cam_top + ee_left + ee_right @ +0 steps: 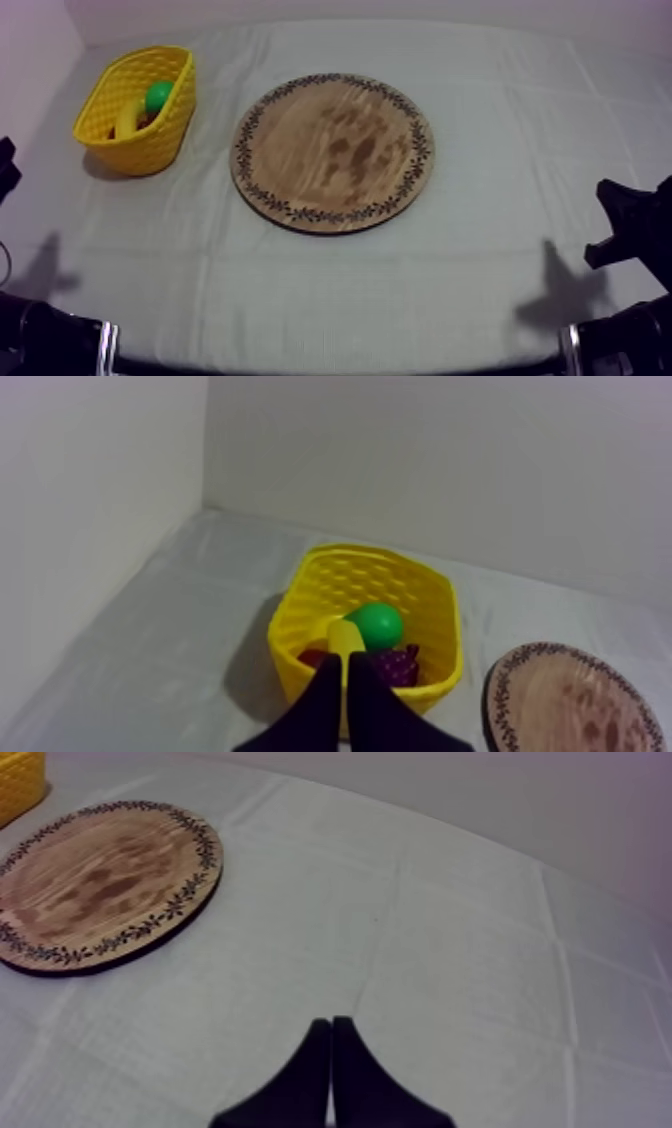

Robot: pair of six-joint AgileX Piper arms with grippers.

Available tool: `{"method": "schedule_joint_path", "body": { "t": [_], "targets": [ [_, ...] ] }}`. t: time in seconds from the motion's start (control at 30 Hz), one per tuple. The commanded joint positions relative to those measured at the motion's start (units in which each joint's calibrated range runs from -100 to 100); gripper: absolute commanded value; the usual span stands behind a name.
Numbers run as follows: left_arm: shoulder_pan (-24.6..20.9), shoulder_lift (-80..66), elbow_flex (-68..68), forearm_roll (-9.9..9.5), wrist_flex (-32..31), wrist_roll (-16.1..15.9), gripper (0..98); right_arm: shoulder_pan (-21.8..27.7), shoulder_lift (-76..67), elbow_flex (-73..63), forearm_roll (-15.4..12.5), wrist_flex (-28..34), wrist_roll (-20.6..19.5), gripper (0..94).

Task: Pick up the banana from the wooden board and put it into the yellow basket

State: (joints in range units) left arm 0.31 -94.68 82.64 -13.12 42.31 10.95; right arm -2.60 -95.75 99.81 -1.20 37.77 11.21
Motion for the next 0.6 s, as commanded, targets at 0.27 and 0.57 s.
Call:
{"method": "schedule_joint_path", "body": {
  "t": [0.27,0.57],
  "targets": [
    [-0.43,-4.90,11.12,0.12,-4.03,0.15,0.0,0.00,0.00,-0.03,0.01,-0.02,0.01,0.3],
    [-1.36,-5.06,15.07,5.15,-6.33,-4.58,0.0,0.00,0.00,-0.03,0.01,-0.02,0.01,0.3]
  ]
}}
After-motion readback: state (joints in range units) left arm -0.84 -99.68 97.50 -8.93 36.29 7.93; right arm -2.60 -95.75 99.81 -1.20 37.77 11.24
